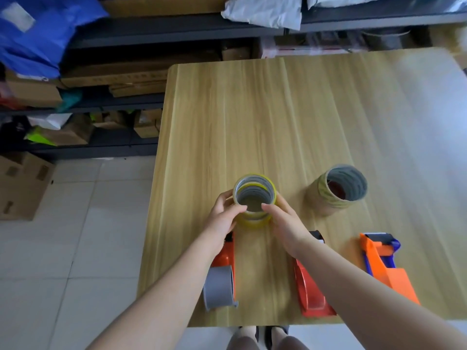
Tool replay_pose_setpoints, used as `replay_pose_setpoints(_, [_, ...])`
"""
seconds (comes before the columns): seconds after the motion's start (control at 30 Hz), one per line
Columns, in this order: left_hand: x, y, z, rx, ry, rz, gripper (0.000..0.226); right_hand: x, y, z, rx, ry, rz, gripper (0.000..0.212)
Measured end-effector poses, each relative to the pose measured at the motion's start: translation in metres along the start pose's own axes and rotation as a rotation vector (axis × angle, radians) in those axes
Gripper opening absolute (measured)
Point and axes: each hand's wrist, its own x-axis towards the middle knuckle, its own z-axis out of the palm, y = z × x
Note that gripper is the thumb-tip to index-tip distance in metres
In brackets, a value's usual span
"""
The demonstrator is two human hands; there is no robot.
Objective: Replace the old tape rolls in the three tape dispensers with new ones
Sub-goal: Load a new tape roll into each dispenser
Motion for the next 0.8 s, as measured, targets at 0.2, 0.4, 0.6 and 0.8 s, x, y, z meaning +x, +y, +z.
replay_pose_setpoints(0.2, [-0.006,0.001,0.003,0.129,0.089,0.098,0.049,-0.002,-0.005,0.003,-0.14,0.087,0.033,0.046])
replay_pose_setpoints(0.4, [-0.036,0.02,0.019,0.242,0.142,0.341,0.054,-0.017,-0.02,0.011,-0.182,0.229,0.068,0.051])
replay_pose_setpoints(0.6, [-0.079,0.04,0.028,0.028,0.053,0.438,0.045,-0.047,-0.055,0.009,-0.081,0.168,-0.027,0.019])
replay_pose_setpoints(0.8, [-0.116,0.046,0.032,-0.115,0.091,0.429,0.042,-0.072,-0.076,0.016,-0.264,0.047,0.029,0.019])
